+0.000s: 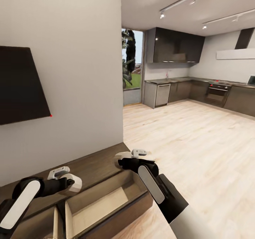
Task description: Place each of the two pumpkins and all three candles from the living room inside a cabinet in the living room (use any cabinet), then make sure every cabinet is closed, and position the cauldron so it is next to a table in the living room.
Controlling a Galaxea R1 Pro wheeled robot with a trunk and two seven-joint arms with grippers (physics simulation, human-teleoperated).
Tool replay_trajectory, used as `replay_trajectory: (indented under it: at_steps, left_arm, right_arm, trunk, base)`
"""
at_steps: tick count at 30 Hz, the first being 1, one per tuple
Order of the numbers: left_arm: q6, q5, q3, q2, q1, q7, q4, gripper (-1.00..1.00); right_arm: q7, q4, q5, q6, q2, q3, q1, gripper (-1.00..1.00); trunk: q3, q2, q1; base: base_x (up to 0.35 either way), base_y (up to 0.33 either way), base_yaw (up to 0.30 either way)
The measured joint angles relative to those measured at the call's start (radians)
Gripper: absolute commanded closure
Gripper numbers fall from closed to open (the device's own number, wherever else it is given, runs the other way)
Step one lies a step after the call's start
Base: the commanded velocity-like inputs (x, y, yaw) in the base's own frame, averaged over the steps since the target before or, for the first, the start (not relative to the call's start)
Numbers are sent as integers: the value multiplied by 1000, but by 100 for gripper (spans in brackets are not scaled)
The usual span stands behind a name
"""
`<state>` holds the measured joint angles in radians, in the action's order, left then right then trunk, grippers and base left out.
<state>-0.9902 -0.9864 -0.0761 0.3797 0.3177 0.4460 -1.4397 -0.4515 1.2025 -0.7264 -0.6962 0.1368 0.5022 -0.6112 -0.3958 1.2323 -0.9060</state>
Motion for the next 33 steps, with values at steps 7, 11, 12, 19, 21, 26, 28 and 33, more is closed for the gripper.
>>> replay_trajectory:
  at_steps: [7, 11, 12, 19, 21, 26, 28, 33]
  left_arm:
    - [0, 1, 0, 0, 0, 0, 0, 100]
    - [0, 1, 0, 0, 0, 0, 0, 100]
    - [0, 1, 0, 0, 0, 0, 0, 100]
    - [0, 0, 0, 0, 0, -1, 0, 100]
    - [0, 0, 0, 0, 0, -1, 0, 100]
    - [0, 1, 0, -1, 0, -1, 0, 100]
    - [0, 2, 0, -8, 0, 0, 0, 100]
    - [0, 8, 0, -20, 0, 0, 0, 100]
  right_arm:
    - [0, 0, 0, 0, 0, 0, 0, 100]
    - [0, 0, 0, 0, 0, 0, 0, 100]
    - [0, 0, 0, 0, 0, 0, 0, 100]
    - [0, 0, 0, -1, 0, 0, 0, 100]
    - [0, 0, 0, -1, 0, 0, 0, 100]
    - [0, 0, 0, -1, 0, 0, 0, 100]
    - [0, 0, 0, -2, -1, 0, 0, 100]
    - [0, 0, 0, -1, -1, 0, 0, 100]
  trunk:
    - [0, 0, 0]
    - [0, 0, 0]
    - [0, 0, 0]
    - [0, 0, 0]
    - [0, 0, 0]
    - [0, 0, 0]
    - [0, 0, 0]
    - [0, 0, 0]
  base:
    - [97, -104, 288]
    - [129, -132, 288]
    - [123, -122, 288]
    - [65, -54, 288]
    - [9, -6, 288]
    - [2, -1, 288]
    - [0, 0, 288]
    - [0, -33, 288]
